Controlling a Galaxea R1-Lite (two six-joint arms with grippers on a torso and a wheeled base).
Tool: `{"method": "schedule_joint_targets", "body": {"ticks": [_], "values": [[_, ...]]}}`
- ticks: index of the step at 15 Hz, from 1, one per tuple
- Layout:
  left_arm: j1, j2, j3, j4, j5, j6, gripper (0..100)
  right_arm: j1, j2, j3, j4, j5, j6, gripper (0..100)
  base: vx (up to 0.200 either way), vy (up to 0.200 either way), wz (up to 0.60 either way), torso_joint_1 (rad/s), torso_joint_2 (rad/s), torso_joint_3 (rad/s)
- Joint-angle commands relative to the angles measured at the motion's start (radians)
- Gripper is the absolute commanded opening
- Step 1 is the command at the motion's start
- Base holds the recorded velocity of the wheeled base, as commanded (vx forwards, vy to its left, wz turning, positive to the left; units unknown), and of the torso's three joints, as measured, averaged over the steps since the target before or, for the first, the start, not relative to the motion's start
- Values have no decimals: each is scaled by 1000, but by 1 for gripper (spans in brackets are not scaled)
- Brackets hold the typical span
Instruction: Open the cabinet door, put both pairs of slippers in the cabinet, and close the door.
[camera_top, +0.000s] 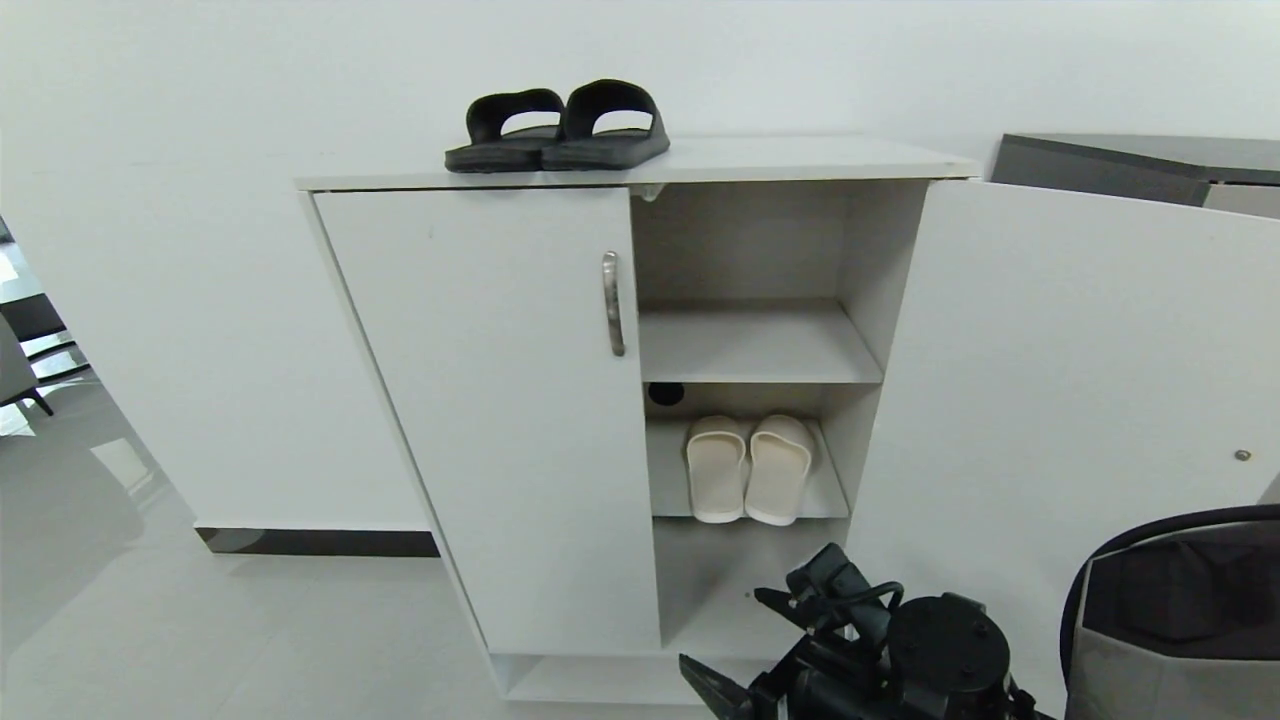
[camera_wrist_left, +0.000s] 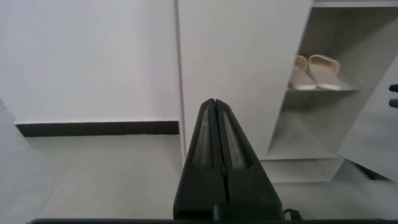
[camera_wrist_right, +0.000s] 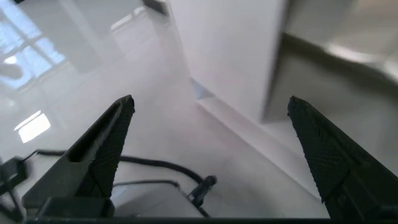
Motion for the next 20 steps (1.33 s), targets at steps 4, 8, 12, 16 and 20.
{"method": "schedule_joint_targets", "body": {"ticks": [4,8,12,16,20], "values": [[1,0,0,0,0,-2,0,-1,5,6,0,0,-2,100,0,200,0,0,1,5],[1,0,0,0,2,-2,0,0,10,4,0,0,-2,100,0,200,0,6,1,4],[1,1,0,0,2,-2,0,0,10,6,0,0,-2,100,0,200,0,8,2,4],[1,0,0,0,2,0,0,3,11,6,0,0,-5,100,0,100,0,0,0,1],[1,0,0,-2,2,0,0,3,27,6,0,0,-14,100,0,0,0,0,0,0]]}}
